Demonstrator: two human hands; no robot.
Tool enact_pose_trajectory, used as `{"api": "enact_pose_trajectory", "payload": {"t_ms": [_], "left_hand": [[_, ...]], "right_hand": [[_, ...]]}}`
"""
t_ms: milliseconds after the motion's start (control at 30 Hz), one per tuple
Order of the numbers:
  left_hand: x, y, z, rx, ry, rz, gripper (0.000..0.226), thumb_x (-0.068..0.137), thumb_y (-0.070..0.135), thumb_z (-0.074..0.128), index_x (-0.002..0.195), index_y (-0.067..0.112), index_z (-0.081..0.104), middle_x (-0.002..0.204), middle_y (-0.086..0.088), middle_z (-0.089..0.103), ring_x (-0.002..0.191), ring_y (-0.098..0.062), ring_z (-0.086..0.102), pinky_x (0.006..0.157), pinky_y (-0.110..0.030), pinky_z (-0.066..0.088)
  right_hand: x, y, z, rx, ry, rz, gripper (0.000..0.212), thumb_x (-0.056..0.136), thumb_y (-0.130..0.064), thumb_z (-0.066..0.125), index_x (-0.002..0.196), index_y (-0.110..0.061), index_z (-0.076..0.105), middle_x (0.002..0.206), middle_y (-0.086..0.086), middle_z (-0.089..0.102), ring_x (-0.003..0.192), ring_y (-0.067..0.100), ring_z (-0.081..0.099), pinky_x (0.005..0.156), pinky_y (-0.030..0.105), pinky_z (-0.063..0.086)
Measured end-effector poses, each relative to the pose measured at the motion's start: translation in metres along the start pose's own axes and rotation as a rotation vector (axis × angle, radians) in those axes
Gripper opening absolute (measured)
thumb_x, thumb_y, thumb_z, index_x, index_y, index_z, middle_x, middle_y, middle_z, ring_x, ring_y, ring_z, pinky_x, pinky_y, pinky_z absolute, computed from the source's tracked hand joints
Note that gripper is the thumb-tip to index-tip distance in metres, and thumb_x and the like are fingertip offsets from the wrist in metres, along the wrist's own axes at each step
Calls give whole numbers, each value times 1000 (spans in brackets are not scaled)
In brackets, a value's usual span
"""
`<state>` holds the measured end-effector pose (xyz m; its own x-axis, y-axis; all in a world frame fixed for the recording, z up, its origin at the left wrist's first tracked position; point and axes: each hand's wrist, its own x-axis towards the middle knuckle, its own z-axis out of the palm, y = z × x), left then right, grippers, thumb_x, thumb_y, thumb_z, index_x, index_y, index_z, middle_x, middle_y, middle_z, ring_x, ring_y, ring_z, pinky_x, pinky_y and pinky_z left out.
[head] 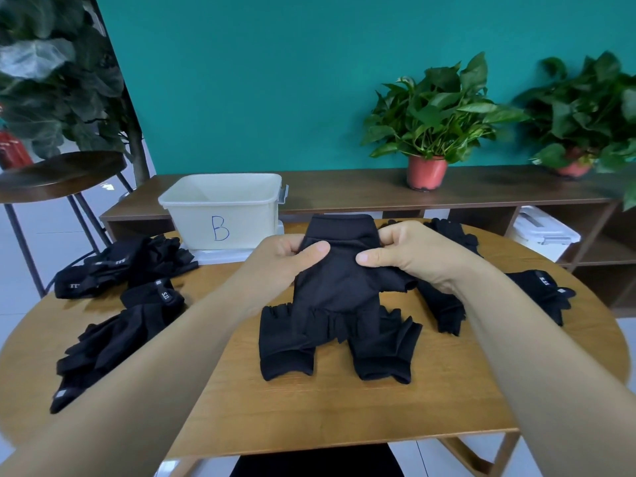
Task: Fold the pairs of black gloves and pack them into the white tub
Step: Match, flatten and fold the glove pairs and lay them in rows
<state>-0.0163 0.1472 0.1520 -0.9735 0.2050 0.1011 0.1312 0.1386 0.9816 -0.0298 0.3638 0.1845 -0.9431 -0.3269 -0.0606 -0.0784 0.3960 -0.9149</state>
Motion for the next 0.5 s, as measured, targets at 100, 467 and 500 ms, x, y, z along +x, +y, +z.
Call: {"api": "enact_pose_trajectory", "payload": {"t_ms": [100, 467, 500], "left_hand": [[0, 1, 3, -11, 28, 12, 18, 98, 29, 60, 106, 20, 73, 105, -5, 76, 100, -24, 71, 90, -35, 56], [21, -5, 18, 40, 56, 22, 17, 100, 23, 58, 105, 17, 73, 100, -1, 77, 98, -17, 72, 89, -30, 58], [26, -8, 20, 52, 59, 16, 18, 100, 23, 58, 106, 14, 73, 102, -2, 77, 100, -20, 71, 93, -34, 56]], "right_hand": [[-1, 1, -2, -23, 0, -13, 20, 85, -14, 74, 100, -1, 73, 98, 14, 75, 97, 32, 71, 95, 45, 54], [12, 24, -14, 21, 89, -32, 19, 86, -3, 71, 103, 6, 70, 100, 20, 73, 94, 31, 71, 86, 40, 58], [15, 28, -17, 7, 100, -30, 18, 87, -3, 71, 102, 5, 71, 99, 19, 74, 92, 30, 71, 85, 38, 58]]}}
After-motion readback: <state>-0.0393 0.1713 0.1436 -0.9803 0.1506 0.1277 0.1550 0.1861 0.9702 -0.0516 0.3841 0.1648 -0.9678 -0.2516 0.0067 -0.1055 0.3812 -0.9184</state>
